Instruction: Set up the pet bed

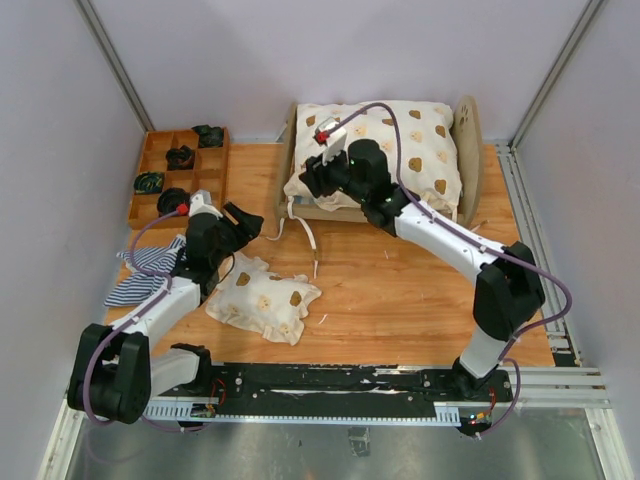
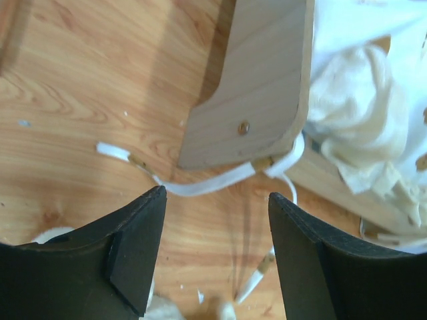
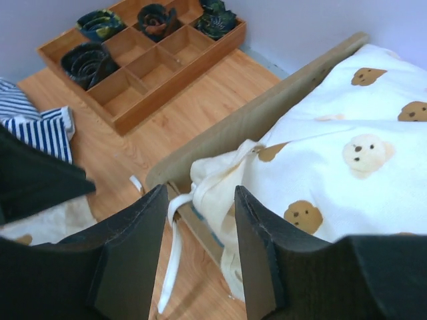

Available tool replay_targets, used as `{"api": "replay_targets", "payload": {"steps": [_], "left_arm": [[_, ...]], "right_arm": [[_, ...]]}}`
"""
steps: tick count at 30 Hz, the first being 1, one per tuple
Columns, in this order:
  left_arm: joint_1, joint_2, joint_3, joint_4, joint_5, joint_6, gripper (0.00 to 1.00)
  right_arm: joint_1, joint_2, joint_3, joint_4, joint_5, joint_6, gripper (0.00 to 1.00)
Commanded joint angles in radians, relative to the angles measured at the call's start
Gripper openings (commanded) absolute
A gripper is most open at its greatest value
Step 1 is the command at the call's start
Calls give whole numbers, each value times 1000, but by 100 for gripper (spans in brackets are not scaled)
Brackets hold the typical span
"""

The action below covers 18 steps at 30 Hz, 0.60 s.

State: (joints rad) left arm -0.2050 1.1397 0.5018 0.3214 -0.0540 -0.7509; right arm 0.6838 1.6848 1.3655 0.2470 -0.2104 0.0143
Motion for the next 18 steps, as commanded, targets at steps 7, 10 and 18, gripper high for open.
{"api": "replay_targets", "payload": {"steps": [7, 10, 18], "left_arm": [[3, -12, -123, 108, 270, 69, 67], [3, -17, -146, 114, 273, 84, 67], [3, -53, -161, 116, 264, 84, 67]], "right_arm": [[41, 280, 461, -459, 270, 72, 48], [41, 379, 600, -521, 313, 42, 48], [42, 494, 703, -574, 290, 14, 42]]}}
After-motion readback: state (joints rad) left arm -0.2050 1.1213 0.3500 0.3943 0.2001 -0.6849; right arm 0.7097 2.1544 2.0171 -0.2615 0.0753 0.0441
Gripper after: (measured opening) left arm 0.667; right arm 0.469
